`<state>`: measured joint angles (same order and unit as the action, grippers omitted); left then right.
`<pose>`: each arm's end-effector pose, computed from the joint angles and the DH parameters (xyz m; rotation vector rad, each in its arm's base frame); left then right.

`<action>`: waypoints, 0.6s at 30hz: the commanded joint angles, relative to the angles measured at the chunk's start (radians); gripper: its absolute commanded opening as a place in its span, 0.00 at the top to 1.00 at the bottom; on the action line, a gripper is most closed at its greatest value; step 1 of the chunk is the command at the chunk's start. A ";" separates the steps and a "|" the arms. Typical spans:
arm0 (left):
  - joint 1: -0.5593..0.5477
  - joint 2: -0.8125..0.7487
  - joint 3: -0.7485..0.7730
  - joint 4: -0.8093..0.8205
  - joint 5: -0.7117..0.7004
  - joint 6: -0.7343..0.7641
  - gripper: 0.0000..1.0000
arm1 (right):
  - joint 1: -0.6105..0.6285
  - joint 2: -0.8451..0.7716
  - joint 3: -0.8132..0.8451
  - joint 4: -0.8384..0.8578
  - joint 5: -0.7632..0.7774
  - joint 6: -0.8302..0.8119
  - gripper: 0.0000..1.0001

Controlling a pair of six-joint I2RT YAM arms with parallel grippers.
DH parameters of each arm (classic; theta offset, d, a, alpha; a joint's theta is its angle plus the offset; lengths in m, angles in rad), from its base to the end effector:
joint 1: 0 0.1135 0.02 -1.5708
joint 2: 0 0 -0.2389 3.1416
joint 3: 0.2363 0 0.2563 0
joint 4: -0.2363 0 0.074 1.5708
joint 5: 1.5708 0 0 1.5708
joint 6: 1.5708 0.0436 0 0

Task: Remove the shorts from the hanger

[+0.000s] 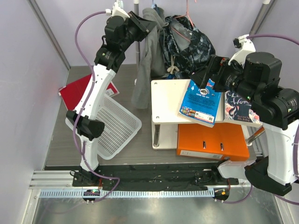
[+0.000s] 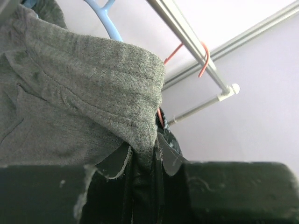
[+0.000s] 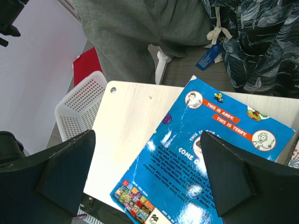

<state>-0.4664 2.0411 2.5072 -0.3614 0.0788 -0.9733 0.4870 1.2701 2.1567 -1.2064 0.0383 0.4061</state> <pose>0.3921 -0.2012 0.5043 -0.3310 1.5554 -1.2103 0.1526 0.0789 0.5357 -0.0514 1.9305 0.5689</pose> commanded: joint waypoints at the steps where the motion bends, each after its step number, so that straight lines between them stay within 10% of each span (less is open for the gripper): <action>1: 0.006 -0.016 0.085 0.205 -0.109 -0.028 1.00 | -0.004 -0.020 0.029 -0.002 -0.012 0.022 0.00; 18: 0.021 0.037 0.107 0.182 -0.160 -0.091 1.00 | -0.004 0.003 0.057 -0.007 -0.058 0.056 0.00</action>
<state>-0.4664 2.0888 2.5561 -0.3267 -0.0097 -1.0672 0.4870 1.2659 2.1761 -1.2209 0.0238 0.4507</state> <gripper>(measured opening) 0.180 0.996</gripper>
